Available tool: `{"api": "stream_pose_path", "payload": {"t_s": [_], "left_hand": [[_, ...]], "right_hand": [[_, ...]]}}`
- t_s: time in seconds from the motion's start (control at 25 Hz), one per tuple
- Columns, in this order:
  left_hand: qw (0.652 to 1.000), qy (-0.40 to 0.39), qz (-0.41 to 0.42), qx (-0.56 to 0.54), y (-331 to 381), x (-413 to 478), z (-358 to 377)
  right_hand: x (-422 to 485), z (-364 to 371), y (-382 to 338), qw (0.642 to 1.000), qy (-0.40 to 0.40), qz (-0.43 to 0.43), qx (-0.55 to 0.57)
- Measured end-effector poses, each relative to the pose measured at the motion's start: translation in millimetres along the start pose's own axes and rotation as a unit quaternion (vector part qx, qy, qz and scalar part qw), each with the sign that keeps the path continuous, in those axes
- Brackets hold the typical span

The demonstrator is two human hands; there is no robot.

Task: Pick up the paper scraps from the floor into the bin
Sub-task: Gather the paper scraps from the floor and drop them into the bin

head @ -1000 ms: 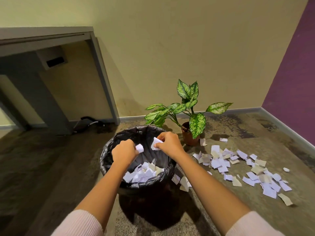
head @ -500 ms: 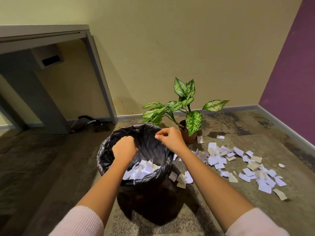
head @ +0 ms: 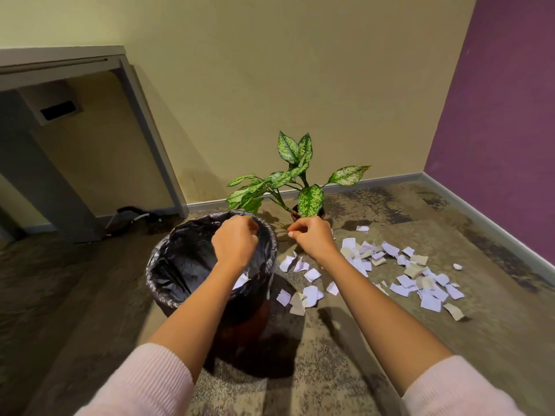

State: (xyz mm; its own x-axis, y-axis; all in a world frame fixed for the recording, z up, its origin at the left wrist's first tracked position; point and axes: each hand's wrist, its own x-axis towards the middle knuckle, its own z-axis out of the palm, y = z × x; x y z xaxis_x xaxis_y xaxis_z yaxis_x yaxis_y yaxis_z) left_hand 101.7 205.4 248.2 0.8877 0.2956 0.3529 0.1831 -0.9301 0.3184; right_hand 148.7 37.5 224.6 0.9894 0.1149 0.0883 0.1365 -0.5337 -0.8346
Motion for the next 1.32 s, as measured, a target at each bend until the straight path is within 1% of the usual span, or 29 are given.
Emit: {"api": "stream_pose_path", "payload": {"t_s": [0.16, 0.24, 0.32, 0.44, 0.64, 0.76, 0.88, 1.0, 1.04, 1.12, 1.16, 1.2, 1.24, 1.32], "left_hand": [[0.989, 0.014, 0.148, 0.016, 55, -27, 28], [0.983, -0.009, 0.185, 0.01, 74, -45, 50], [0.98, -0.062, 0.189, 0.016, 80, -63, 75], [0.981, -0.14, 0.136, -0.002, 70, -86, 110], [0.973, -0.222, 0.064, -0.001, 38, -120, 163], [0.959, -0.282, 0.029, 0.016, 21, -134, 189], [0.938, -0.346, -0.013, -0.002, 14, -138, 207], [0.926, -0.364, -0.064, -0.078, 8, -132, 224], [0.917, -0.372, -0.075, -0.121, 6, -129, 231], [0.889, -0.391, -0.092, -0.221, 3, -121, 242], [0.883, -0.389, -0.099, -0.244, 3, -117, 249], [0.887, -0.382, -0.109, -0.235, 3, -113, 256], [0.901, -0.371, -0.121, -0.188, 2, -111, 261], [0.931, -0.339, -0.126, -0.057, 3, -103, 271]], "right_hand": [[-13, -21, 40, 0.999, -0.002, 0.028, -0.038], [-20, -30, 61, 0.997, -0.009, 0.051, -0.06], [-28, -36, 84, 0.994, -0.015, 0.072, -0.076], [-41, -39, 118, 0.99, -0.022, 0.094, -0.1], [-58, -22, 177, 0.979, -0.062, 0.129, -0.144], [-68, -3, 202, 0.974, -0.096, 0.141, -0.151], [-71, 15, 218, 0.969, -0.128, 0.148, -0.149], [-63, 29, 225, 0.967, -0.145, 0.144, -0.151], [-59, 32, 226, 0.967, -0.148, 0.143, -0.15], [-49, 39, 230, 0.967, -0.149, 0.144, -0.15], [-42, 43, 232, 0.967, -0.15, 0.143, -0.15], [-36, 46, 234, 0.967, -0.152, 0.139, -0.149], [-29, 50, 236, 0.968, -0.153, 0.131, -0.148], [-14, 59, 241, 0.97, -0.151, 0.101, -0.159]]}}
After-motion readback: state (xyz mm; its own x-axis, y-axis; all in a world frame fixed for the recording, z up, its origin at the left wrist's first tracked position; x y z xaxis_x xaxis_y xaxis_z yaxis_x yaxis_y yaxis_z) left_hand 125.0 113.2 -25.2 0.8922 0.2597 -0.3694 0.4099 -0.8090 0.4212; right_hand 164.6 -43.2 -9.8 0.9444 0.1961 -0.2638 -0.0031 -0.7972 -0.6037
